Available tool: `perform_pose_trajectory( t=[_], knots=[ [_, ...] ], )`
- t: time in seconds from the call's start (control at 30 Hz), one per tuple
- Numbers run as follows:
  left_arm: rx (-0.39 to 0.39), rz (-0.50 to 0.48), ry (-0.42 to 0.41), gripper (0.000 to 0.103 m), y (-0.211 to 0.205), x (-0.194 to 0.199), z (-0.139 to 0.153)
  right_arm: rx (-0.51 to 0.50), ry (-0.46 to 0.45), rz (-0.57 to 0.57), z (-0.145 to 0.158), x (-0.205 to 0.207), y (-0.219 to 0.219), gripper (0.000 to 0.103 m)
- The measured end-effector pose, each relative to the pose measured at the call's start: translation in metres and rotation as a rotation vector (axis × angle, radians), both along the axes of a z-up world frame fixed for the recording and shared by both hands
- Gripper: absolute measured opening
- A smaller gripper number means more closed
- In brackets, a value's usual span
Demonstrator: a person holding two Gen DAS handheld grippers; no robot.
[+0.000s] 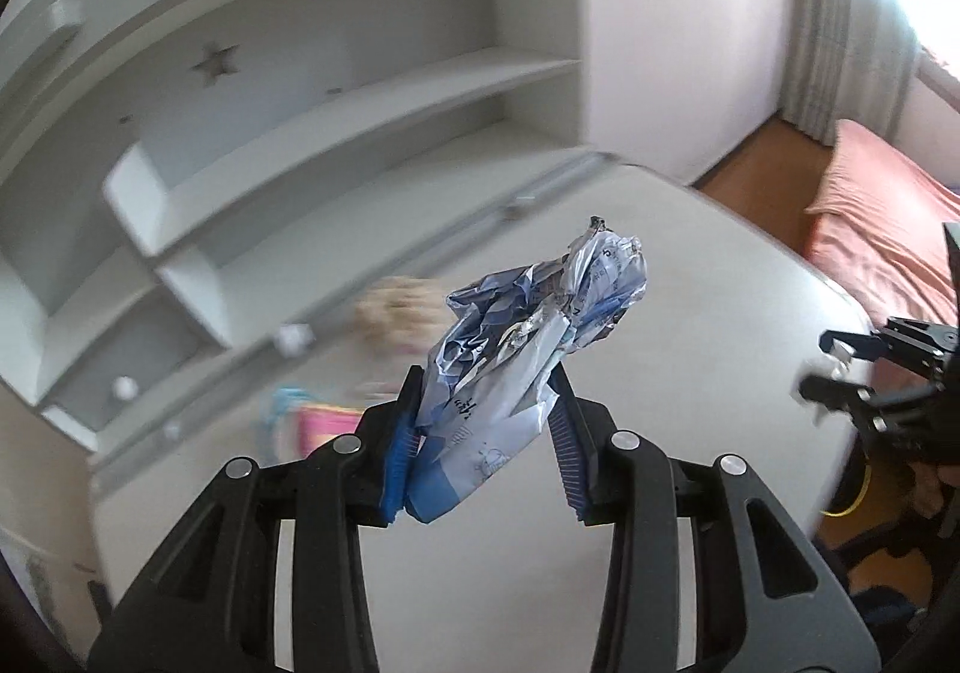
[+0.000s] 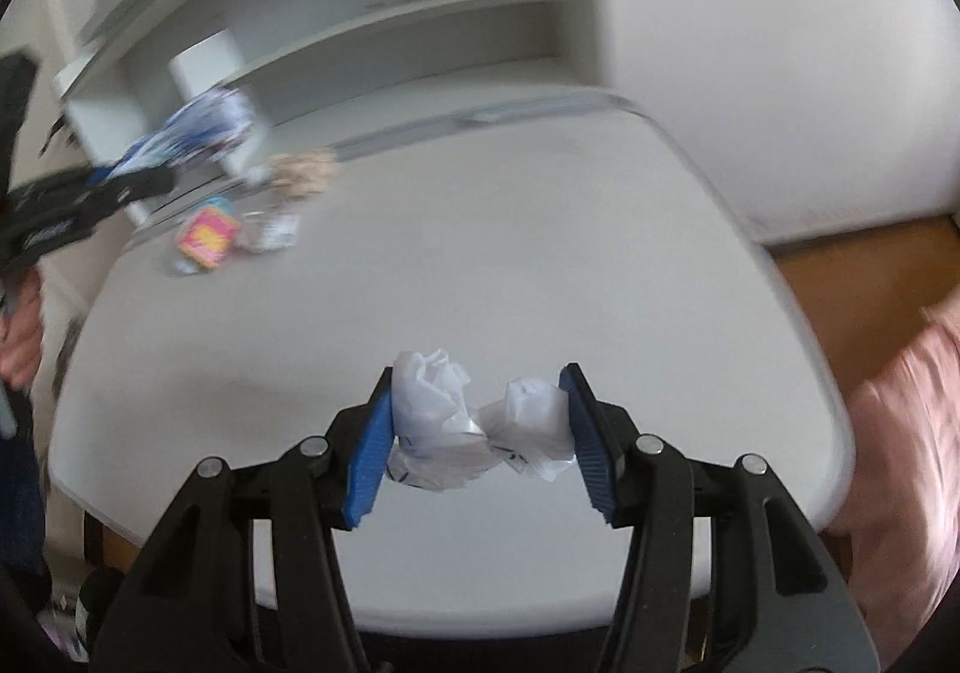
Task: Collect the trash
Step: 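Carry both items over the black bin and lower them toward its opening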
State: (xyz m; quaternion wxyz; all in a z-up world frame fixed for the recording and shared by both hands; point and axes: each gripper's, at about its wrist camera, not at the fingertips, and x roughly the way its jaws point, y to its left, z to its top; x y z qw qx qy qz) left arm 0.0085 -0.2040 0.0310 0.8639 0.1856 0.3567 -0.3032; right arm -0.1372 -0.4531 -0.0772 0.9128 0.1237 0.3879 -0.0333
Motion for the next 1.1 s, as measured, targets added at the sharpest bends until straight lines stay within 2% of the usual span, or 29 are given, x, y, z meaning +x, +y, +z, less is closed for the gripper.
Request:
perform_pose_trajectory(
  t=[0.13,0.3,0.47,0.57,0.67,0.8,1.0,1.1],
  knots=[
    [-0.058,-0.099,0.056,0.039,-0.05,-0.042,-0.012,0.017,0.008,-0.192,-0.016,-0.054,-0.063,0.053],
    [-0.104,-0.277,0.086,0.039,-0.131,-0.102,-0.024,0.0,0.026,-0.465,-0.037,-0.14,-0.142,0.053],
    [-0.106,-0.481,0.141,0.039,-0.217,-0.17,-0.044,0.002,0.069,-0.695,-0.065,-0.22,-0.197,0.053],
    [-0.1,-0.57,0.187,0.039,-0.263,-0.204,-0.062,0.032,0.109,-0.787,-0.086,-0.261,-0.221,0.053],
    [-0.053,-0.622,0.201,0.039,-0.302,-0.233,-0.086,0.068,0.15,-0.851,-0.111,-0.297,-0.237,0.053],
    [-0.008,-0.664,0.276,0.039,-0.347,-0.254,-0.122,0.131,0.207,-0.9,-0.147,-0.33,-0.251,0.053],
    [0.049,-0.678,0.352,0.039,-0.388,-0.276,-0.171,0.212,0.288,-0.916,-0.199,-0.338,-0.274,0.053],
    [0.076,-0.693,0.357,0.039,-0.399,-0.29,-0.188,0.236,0.303,-0.905,-0.213,-0.336,-0.28,0.053]
  ],
)
